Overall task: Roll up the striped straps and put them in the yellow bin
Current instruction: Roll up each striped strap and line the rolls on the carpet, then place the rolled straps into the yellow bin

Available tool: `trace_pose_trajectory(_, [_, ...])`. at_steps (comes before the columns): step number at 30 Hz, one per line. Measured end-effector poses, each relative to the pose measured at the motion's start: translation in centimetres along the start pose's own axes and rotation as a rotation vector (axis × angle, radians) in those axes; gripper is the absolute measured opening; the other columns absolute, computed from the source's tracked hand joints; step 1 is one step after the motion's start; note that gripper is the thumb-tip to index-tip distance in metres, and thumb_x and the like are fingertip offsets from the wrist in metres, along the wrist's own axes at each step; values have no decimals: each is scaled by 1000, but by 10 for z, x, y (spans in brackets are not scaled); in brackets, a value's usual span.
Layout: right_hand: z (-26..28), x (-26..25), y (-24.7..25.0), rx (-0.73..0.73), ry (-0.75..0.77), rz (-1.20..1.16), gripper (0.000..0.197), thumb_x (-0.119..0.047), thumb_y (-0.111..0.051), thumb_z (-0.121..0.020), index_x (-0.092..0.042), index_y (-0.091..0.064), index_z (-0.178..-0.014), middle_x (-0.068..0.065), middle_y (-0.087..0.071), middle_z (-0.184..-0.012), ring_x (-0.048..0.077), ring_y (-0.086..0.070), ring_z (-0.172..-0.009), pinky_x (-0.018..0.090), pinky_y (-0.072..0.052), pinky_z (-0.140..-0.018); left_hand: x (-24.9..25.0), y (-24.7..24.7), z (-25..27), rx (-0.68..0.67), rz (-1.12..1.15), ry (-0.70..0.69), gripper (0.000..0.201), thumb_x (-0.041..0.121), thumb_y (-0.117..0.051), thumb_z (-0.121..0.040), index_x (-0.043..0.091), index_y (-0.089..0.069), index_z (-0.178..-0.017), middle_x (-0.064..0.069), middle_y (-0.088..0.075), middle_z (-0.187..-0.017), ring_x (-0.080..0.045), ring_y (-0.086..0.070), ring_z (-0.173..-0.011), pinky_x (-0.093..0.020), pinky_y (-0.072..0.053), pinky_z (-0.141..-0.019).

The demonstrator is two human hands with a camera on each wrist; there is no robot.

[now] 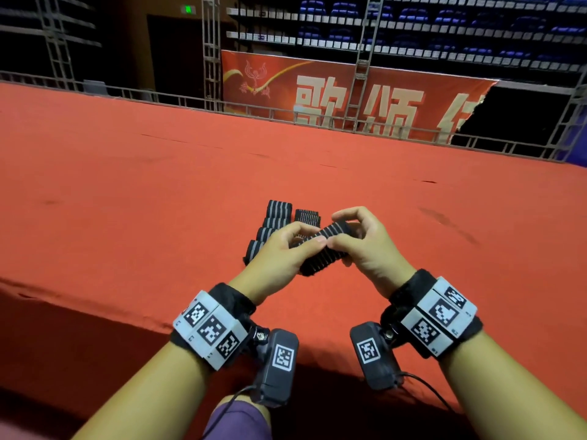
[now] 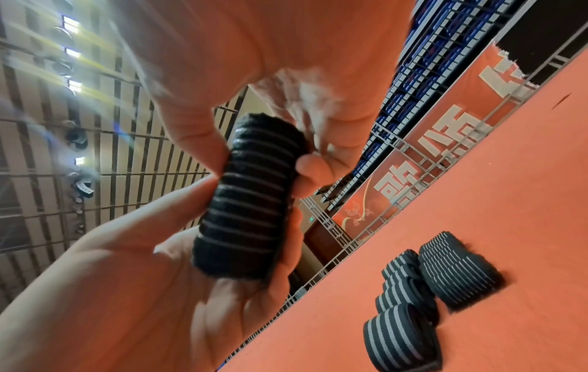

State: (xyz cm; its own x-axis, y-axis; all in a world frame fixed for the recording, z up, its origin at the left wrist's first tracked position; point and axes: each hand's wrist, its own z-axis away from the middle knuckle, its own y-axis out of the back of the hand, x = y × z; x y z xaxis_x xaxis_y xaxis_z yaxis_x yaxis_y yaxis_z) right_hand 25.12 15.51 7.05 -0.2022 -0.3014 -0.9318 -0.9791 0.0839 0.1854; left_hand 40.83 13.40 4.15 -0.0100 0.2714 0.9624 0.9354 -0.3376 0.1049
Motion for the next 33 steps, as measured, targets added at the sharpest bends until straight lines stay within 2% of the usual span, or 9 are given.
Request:
trace_pose_trajectory(5, [-22,34,0,-34,-36,-42,36,11,-66,-79,-9,-53,-106,13,-58,-92,7,-47,-48,22,-41,-48,-27,5,-21,-101,133,166,13,18,-57,-97,10,-63,-106,-14,-67,-100,-26,-67,-84,-26,-54,-66])
trace_pose_trajectory(8, [-44,62,4,-31,-80,-111,28,0,-70,-83,-10,-54,-104,11,-60,-96,12,-56,-58,29,-45,-52,-53,7,-41,-48,212,161,28,26,-65,-87,9,-64,-109,-6,-68,-95,-18,-65,-85,-28,-52,-70])
trace_pose_trajectory(11, [-80,95,10,-32,-192,-89,16,-6,-65,-87,-12,-55,-99,8,-62,-92,17,-60,-69,30,-44,-54,-82,9,-66,109,273,172,29,11,-64,-92,3,-57,-119,3,-72,-89,-9,-66,-82,-26,-54,-68])
trace_pose_trajectory(14, [-124,133,10,-42,-200,172,17,-2,-61,-86,-15,-54,-94,5,-61,-91,20,-58,-76,32,-47,-62,-106,12,-98,252,234,188,28,5,-64,-90,4,-55,-117,2,-70,-84,-3,-66,-70,-17,-50,-56])
trace_pose_trajectory(17, [-167,167,2,-167,-122,591,23,-15,-65,-83,-18,-53,-103,1,-61,-100,22,-57,-90,34,-45,-76,-124,19,-135,304,175,226,31,9,-67,-89,9,-56,-117,-7,-70,-94,-6,-65,-68,-13,-45,-49])
trace_pose_trajectory(21, [-204,200,-16,-318,-104,968,28,-24,-57,-84,-18,-47,-109,8,-52,-114,33,-47,-109,40,-42,-86,-141,24,-173,320,115,287,28,8,-73,-85,9,-62,-111,-8,-71,-98,-15,-69,-80,-32,-57,-70])
trace_pose_trajectory(23, [-214,210,-24,-358,-129,1108,34,-26,-56,-85,-17,-46,-116,8,-47,-120,33,-42,-114,41,-38,-88,-145,26,-184,330,103,335,31,9,-76,-82,11,-61,-109,-11,-71,-103,-16,-69,-87,-34,-58,-79])
trace_pose_trajectory(28, [-231,222,-29,-411,-122,1277,41,-22,-59,-84,-15,-48,-122,9,-43,-124,32,-39,-115,39,-37,-87,-138,34,-204,318,58,497,34,10,-77,-78,15,-58,-105,-15,-70,-107,-23,-69,-92,-34,-58,-82])
trace_pose_trajectory(33, [-229,216,-24,-501,-167,1235,48,-21,-63,-79,-17,-46,-124,5,-50,-121,29,-43,-113,39,-35,-88,-123,36,-209,251,-78,601,38,3,-76,-79,14,-52,-106,-10,-66,-101,-15,-64,-85,-19,-51,-69])
